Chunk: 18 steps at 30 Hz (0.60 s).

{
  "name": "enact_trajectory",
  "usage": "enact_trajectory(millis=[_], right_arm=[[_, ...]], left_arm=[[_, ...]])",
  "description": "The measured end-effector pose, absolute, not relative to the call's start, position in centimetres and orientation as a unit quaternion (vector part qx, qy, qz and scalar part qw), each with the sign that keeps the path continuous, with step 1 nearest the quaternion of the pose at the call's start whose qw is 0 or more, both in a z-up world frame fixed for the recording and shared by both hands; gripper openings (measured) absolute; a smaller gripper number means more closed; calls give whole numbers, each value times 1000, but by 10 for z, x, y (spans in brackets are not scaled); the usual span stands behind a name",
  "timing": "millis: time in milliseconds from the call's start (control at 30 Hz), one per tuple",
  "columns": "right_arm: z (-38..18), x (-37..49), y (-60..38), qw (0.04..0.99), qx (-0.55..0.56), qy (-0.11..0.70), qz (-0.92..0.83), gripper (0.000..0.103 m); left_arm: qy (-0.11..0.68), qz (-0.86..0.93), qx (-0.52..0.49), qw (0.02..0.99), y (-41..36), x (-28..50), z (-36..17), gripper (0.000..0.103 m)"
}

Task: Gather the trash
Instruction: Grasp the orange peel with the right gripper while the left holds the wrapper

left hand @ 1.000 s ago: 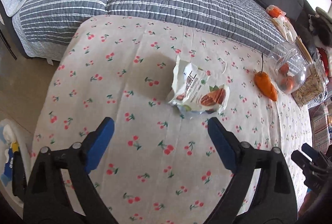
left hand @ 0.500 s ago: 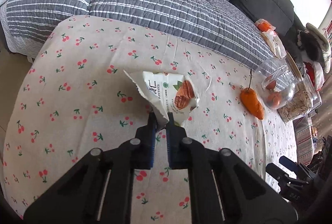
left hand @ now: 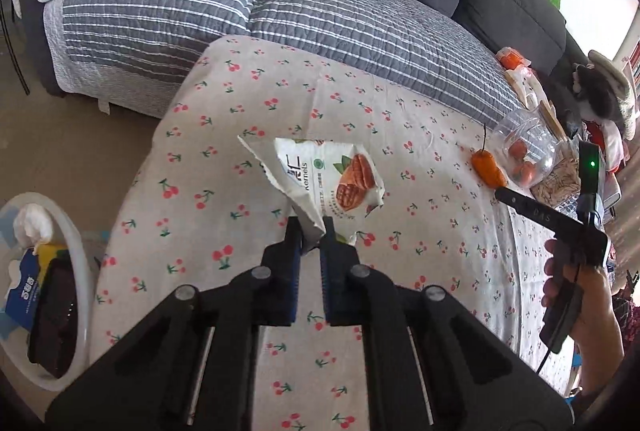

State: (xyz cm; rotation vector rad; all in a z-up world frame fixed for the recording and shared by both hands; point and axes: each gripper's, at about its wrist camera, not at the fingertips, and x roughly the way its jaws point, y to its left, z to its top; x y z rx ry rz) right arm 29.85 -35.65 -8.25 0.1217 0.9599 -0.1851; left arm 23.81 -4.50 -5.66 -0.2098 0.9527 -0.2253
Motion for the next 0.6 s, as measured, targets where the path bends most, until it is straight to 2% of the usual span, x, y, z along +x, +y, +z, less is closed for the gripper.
enact_trajectory(millis=[167,300,367,433,600], right_arm=[[-90,324,-351,886,39,454,-93,72],[-97,339,-342,886,11,455,-92,59],[-98,343,-336,887,0,454,-82,48],[-96,345,-329,886,-11,457,-77,20],[-84,324,-311,884,-26,464,-52,16]], left_arm=[[452,-97,-98,881,-31,238,-54,10],[455,-94,-100,880,-30,237,-56,10],[454,-95,-96,881,-32,235,-55,10],[453,-96,-96,881,-33,232,-54,10],[450,-99,-89,883,-35,223,-48,10]])
